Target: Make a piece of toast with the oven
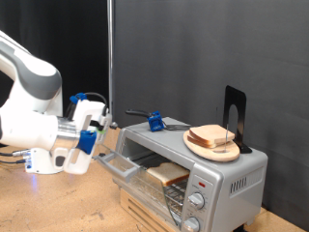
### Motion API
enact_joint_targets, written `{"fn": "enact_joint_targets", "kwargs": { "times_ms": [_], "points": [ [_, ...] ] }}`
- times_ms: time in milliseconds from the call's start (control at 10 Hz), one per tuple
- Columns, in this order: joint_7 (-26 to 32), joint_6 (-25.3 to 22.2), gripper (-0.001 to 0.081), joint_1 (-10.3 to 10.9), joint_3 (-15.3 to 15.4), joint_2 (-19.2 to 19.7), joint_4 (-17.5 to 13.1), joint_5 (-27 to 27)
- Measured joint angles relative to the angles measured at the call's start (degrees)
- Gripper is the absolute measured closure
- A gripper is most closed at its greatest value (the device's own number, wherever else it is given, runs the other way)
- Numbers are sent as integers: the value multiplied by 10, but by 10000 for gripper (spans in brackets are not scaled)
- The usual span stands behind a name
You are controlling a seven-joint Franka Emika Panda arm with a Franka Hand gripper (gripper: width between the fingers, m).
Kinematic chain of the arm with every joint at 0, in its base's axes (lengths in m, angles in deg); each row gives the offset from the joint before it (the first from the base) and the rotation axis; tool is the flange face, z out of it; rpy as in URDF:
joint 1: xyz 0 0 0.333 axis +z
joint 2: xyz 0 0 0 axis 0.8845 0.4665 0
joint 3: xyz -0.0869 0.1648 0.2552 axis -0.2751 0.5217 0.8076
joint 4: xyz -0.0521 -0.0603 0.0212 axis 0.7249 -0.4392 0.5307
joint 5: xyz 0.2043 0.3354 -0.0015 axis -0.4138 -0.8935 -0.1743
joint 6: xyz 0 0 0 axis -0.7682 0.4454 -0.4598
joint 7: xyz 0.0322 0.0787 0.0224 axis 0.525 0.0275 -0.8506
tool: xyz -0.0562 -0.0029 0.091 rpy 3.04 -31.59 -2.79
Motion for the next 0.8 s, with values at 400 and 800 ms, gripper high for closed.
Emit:
{"fn": "enact_joint_targets", "kwargs": {
  "times_ms": [400, 800],
  "points": [
    [-6, 46, -3, -2, 23, 1, 32, -5],
    [-12, 90, -3, -6, 22, 1, 48, -6]
  ]
}}
